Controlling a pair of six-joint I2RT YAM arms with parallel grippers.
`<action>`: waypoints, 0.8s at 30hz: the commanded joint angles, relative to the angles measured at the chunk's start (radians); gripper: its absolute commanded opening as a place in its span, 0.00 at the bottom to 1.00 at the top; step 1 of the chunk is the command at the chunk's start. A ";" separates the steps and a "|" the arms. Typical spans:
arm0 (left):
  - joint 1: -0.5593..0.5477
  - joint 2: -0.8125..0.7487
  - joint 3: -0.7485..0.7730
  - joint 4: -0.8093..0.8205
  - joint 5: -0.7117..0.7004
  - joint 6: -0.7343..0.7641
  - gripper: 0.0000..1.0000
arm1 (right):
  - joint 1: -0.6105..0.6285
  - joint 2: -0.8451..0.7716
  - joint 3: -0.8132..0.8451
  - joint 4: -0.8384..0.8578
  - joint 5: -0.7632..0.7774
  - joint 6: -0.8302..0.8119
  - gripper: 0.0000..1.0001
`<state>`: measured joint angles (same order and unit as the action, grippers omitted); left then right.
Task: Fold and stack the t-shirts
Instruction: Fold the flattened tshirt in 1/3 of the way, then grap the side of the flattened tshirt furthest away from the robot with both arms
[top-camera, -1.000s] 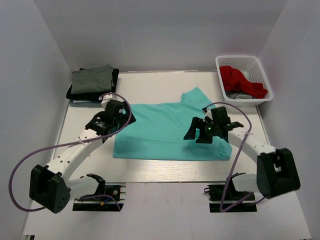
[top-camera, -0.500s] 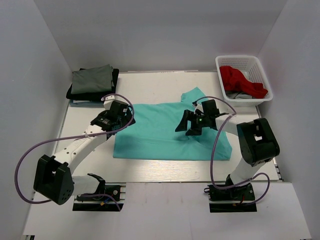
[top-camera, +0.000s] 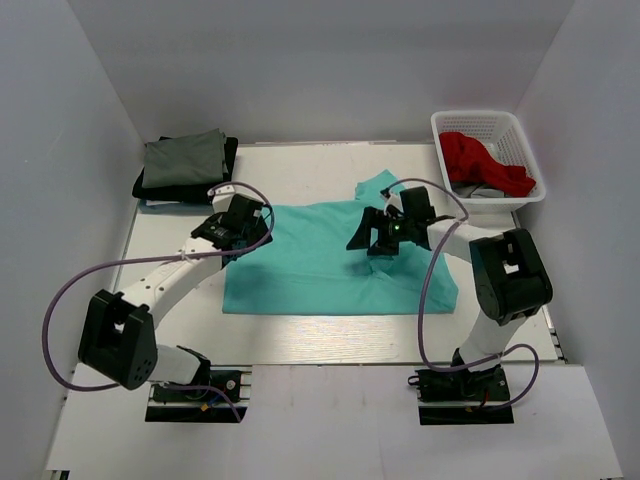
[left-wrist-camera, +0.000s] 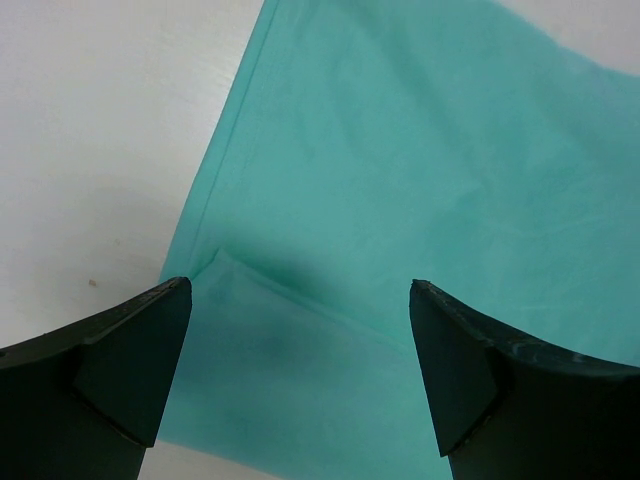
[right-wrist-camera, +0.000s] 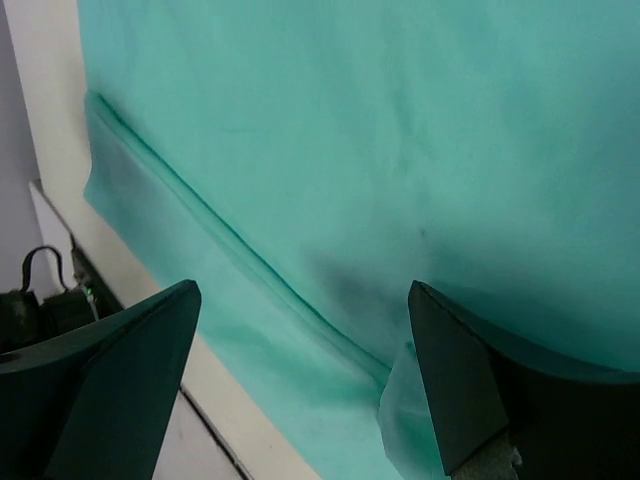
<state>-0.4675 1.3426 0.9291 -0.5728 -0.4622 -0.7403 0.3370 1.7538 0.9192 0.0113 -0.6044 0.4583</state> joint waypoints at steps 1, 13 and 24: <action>0.013 0.029 0.097 0.024 -0.081 0.021 1.00 | -0.006 -0.089 0.134 -0.010 0.095 -0.070 0.90; 0.165 0.332 0.303 0.116 -0.061 0.090 1.00 | -0.042 0.064 0.543 -0.255 0.502 -0.129 0.90; 0.280 0.622 0.507 0.172 0.069 0.166 1.00 | -0.087 0.473 1.110 -0.409 0.677 -0.174 0.90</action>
<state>-0.2047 1.9362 1.3766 -0.4244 -0.4469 -0.6140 0.2596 2.1723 1.9228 -0.3347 0.0181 0.3218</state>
